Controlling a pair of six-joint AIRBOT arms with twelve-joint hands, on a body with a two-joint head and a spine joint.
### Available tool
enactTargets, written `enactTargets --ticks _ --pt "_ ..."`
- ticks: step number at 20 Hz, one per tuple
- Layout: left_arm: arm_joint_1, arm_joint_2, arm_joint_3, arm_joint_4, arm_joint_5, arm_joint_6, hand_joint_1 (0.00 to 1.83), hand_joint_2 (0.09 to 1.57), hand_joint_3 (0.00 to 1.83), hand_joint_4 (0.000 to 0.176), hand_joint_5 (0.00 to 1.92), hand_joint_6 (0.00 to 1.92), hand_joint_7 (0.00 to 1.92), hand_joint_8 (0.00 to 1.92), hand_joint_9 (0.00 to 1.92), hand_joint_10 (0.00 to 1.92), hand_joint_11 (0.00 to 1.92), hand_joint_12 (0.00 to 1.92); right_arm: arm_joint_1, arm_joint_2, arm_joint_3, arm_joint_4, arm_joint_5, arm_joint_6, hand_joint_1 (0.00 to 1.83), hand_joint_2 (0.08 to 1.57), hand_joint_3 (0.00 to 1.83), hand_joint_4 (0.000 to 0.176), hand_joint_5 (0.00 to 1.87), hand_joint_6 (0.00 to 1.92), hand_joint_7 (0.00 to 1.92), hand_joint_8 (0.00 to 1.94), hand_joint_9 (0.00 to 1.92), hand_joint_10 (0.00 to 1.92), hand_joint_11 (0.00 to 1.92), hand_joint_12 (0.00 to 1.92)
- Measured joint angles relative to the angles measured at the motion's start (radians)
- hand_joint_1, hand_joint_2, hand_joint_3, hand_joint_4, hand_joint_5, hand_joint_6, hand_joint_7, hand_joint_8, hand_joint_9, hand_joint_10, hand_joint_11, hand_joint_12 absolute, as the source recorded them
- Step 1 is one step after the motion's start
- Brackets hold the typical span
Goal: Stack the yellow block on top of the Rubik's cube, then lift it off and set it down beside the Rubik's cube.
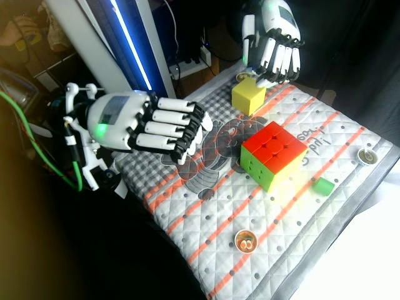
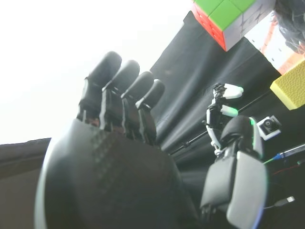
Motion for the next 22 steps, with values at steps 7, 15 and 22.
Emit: enactTargets --ticks 7,15,22 --pt "0.001 0.0 0.0 0.005 -0.052 0.0 0.61 0.83 0.0 0.065 0.18 0.02 0.23 0.02 0.19 0.19 0.0 1.32 0.0 -0.001 0.004 -0.003 0.001 0.0 1.02 0.7 0.5 0.0 0.19 0.69 0.15 0.67 0.0 1.01 0.0 1.55" --pt "0.004 -0.043 0.045 0.008 -0.262 0.0 0.63 0.78 0.0 0.028 0.2 0.0 0.25 0.0 0.21 0.13 0.0 1.19 0.0 -0.006 0.011 0.0 -0.008 0.014 1.01 0.82 0.29 0.0 0.31 0.45 0.36 0.49 0.15 0.85 0.0 1.4" --pt "0.032 -0.091 0.105 0.004 -0.351 0.0 0.67 0.83 0.01 0.008 0.19 0.0 0.23 0.01 0.2 0.03 0.0 0.97 0.0 -0.007 0.018 -0.003 -0.01 0.025 0.94 0.8 0.35 0.0 0.29 0.68 0.31 0.72 0.12 1.04 0.0 1.53"
